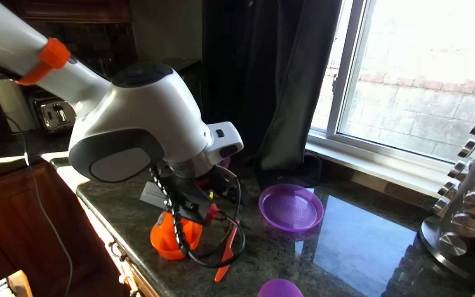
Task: Put the orange cup and the orange knife in the bowl
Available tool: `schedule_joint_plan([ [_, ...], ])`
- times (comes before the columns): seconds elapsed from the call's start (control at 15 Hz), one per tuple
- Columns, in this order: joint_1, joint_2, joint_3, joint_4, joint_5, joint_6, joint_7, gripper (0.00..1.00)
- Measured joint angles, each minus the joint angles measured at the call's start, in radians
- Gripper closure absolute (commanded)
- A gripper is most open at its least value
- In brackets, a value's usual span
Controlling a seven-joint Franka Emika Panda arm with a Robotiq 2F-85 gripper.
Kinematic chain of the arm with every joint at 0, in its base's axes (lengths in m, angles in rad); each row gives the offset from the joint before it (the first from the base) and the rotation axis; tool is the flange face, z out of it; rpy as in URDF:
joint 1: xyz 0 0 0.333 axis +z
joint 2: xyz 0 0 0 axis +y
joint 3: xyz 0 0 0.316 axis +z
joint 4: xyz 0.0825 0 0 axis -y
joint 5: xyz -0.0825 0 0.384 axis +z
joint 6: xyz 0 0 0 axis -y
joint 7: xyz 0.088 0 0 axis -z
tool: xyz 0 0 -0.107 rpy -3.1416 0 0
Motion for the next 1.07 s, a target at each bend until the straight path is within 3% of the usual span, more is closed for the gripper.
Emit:
schedule_joint_plan([
  [0.4,-0.047,0.022,0.001,0.049,-0.07,-0.049,0.012,0.0],
  [0.73,-0.112,0.067,0.014,0.166,-0.212,-0.258,0.03,0.0],
  [1.07,-0.12,0.143,0.052,0.268,-0.265,-0.446,0.033,0.0],
])
